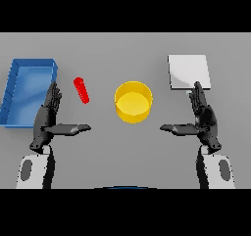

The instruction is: Pick up the red beaker and tilt it to pour out 1 green nut into yellow bowl. Pick up the yellow bowl and place it on the metallic measuring scale.

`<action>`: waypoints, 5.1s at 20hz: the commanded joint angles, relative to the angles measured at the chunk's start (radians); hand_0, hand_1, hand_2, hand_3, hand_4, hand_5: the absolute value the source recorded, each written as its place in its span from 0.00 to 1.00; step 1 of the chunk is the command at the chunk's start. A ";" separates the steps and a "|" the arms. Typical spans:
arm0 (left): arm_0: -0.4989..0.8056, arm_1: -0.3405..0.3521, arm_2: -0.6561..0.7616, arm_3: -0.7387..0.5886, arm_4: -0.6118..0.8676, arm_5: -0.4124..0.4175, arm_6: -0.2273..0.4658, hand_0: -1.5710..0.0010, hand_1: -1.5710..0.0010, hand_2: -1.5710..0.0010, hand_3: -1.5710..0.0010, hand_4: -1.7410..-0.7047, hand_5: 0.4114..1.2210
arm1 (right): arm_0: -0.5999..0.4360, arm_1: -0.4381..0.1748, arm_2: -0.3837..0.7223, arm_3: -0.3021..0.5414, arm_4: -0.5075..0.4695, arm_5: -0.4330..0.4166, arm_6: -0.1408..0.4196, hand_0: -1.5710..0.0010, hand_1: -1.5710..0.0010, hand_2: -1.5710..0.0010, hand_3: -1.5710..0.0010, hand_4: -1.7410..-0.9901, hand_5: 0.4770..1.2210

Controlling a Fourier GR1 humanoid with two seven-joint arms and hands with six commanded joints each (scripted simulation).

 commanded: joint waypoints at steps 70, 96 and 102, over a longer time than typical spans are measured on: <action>-0.548 0.131 -0.185 0.401 -0.320 0.089 0.020 0.01 0.01 0.01 0.01 0.01 0.88 | 0.093 -0.063 0.132 -0.132 0.260 -0.046 -0.099 1.00 1.00 1.00 1.00 0.66 0.29; -1.099 0.296 -0.909 0.712 -0.891 -0.264 0.002 0.00 0.00 0.00 0.00 0.03 1.00 | 0.115 -0.045 0.125 -0.155 0.242 -0.053 -0.099 1.00 1.00 1.00 1.00 0.72 0.23; -1.198 0.291 -1.060 0.752 -0.977 -0.314 -0.010 0.00 0.00 0.00 0.00 0.01 1.00 | 0.094 -0.041 0.130 -0.134 0.272 -0.073 -0.092 1.00 1.00 1.00 1.00 0.74 0.22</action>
